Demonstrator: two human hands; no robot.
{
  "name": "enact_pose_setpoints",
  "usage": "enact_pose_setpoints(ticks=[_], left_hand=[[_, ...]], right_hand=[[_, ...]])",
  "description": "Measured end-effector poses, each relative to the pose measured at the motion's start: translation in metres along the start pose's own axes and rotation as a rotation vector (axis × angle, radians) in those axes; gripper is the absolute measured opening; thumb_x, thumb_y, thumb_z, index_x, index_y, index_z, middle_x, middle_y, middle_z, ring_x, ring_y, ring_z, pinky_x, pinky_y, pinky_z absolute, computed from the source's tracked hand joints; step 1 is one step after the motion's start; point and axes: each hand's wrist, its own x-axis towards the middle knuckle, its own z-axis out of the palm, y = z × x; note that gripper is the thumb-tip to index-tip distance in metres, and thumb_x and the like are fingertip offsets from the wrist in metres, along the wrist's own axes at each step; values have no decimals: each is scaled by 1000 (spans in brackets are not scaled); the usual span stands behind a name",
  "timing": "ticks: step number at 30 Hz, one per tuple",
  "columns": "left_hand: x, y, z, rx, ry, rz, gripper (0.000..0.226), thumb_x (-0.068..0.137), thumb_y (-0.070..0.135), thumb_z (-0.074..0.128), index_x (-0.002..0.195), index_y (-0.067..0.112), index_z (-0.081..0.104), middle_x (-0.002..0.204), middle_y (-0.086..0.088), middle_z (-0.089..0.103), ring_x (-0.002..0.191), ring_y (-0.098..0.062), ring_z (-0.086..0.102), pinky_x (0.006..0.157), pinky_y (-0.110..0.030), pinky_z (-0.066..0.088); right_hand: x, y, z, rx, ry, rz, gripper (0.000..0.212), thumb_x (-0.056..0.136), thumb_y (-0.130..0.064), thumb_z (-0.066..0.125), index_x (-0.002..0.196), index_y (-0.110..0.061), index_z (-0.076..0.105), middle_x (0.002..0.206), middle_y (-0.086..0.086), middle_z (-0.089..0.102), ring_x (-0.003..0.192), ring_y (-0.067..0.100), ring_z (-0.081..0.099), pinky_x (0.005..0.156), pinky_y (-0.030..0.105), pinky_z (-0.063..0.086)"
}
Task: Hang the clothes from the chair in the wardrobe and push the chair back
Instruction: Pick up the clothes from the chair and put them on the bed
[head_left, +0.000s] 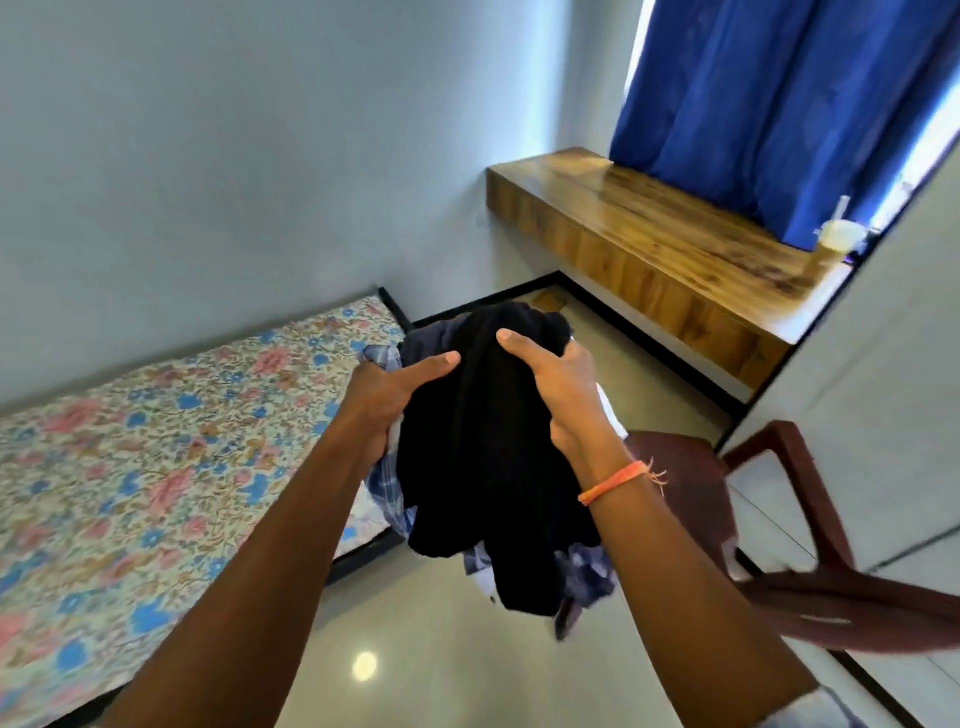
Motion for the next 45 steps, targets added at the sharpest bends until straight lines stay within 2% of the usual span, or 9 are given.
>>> enact_pose_setpoints(ticks=[3,8,12,17,23,28,33,41,45], left_hand=[[30,11,-79,-44,79,20,51,61,27,93,103,5,74,94,-11,77,87,-25,75,80,-40,60],[79,16,-195,-66,211,35,72,41,43,98,102,12,75,97,-6,77,88,-24,75,85,-49,59],[112,15,-269,-96,268,-3,71,46,37,97,106,8,72,97,-7,77,87,-24,75,84,-48,59],[155,0,-356,-182,370,-96,71,51,34,96,109,4,68,97,-13,76,88,-29,74,87,-49,58],[209,-14,-457,-216,527,-193,48,68,27,91,104,6,66,100,-12,75,89,-24,74,87,-42,59],[251,-12,-540,-219,623,-227,73,71,33,89,126,1,54,119,-6,66,100,-22,69,93,-41,56],[290,-4,-629,-118,639,-203,35,85,26,77,100,6,52,100,3,56,92,-16,60,81,-27,45],[344,-22,-824,104,654,-149,50,72,30,87,107,-1,68,104,-15,73,94,-27,71,89,-46,58],[375,-74,-908,165,627,-270,78,59,50,87,115,2,60,112,-10,68,102,-27,67,92,-47,56]], right_hand=[[15,8,90,56,-134,27,67,54,-46,92,113,-23,68,104,0,75,98,20,72,87,43,58],[36,28,219,120,-302,135,62,65,-35,90,118,-13,68,109,10,74,102,29,71,90,46,57],[53,49,306,114,-346,208,69,62,-37,91,119,-9,66,107,10,74,101,28,71,88,46,57],[83,84,408,119,-487,253,48,71,-27,87,114,-13,71,109,9,74,102,27,71,90,44,56],[129,138,542,50,-605,340,76,53,-43,94,120,-18,68,112,5,73,100,26,72,88,45,57],[147,162,647,26,-718,381,60,66,-34,89,120,-18,68,111,4,74,101,25,71,90,46,57],[152,179,749,39,-757,415,58,68,-29,88,121,-18,67,113,5,73,102,26,71,93,48,55],[140,229,924,75,-740,381,56,80,-19,81,131,-12,60,125,11,68,114,31,65,98,49,52],[128,294,988,-24,-743,417,51,84,-22,78,130,-14,60,124,6,69,113,27,66,94,43,54]])
